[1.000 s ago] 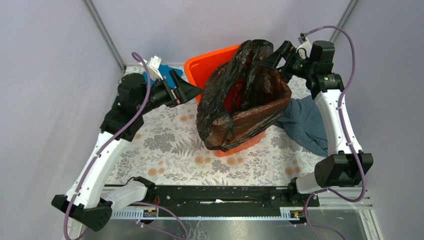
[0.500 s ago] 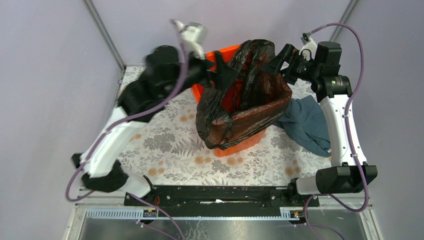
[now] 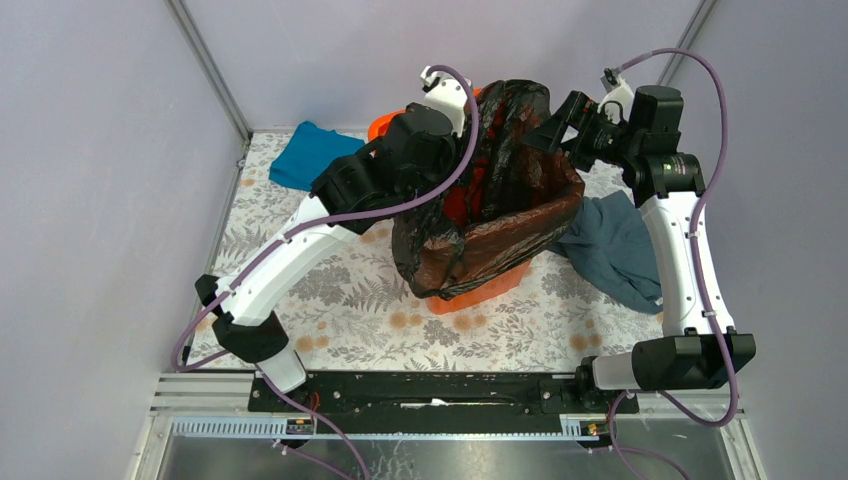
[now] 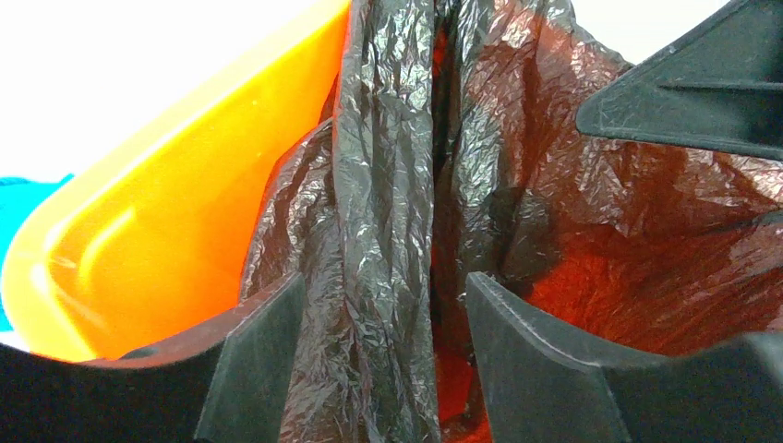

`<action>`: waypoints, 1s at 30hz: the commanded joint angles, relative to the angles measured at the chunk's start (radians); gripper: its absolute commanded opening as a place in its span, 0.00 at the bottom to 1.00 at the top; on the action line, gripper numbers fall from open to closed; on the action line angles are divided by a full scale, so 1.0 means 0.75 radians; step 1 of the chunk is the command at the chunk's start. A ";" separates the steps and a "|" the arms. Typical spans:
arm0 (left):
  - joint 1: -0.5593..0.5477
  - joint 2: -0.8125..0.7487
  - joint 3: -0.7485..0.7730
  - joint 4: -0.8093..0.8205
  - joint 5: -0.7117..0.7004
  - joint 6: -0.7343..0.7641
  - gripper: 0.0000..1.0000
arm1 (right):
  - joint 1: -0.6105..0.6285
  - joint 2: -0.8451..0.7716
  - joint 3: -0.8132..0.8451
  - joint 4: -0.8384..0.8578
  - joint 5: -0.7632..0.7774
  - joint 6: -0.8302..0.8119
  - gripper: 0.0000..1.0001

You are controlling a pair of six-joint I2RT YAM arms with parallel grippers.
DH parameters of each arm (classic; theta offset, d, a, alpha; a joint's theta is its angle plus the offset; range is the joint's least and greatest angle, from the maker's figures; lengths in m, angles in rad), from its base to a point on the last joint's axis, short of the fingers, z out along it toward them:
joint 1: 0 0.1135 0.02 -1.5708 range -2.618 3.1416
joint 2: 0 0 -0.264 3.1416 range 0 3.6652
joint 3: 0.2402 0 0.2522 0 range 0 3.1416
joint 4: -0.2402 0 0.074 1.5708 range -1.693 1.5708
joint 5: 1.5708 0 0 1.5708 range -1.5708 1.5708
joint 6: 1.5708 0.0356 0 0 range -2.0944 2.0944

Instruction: Put the trash bags into the trash bin

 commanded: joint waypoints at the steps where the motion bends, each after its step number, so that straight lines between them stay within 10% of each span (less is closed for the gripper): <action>1: -0.002 -0.032 0.061 0.025 -0.037 -0.006 0.64 | 0.003 -0.062 -0.022 0.040 -0.024 -0.008 1.00; 19: 0.013 0.030 0.077 -0.023 -0.008 0.008 0.44 | 0.003 -0.083 -0.052 0.054 -0.014 -0.006 1.00; 30: 0.150 -0.070 -0.006 0.085 0.099 -0.010 0.05 | 0.004 -0.093 -0.087 0.069 -0.009 -0.005 1.00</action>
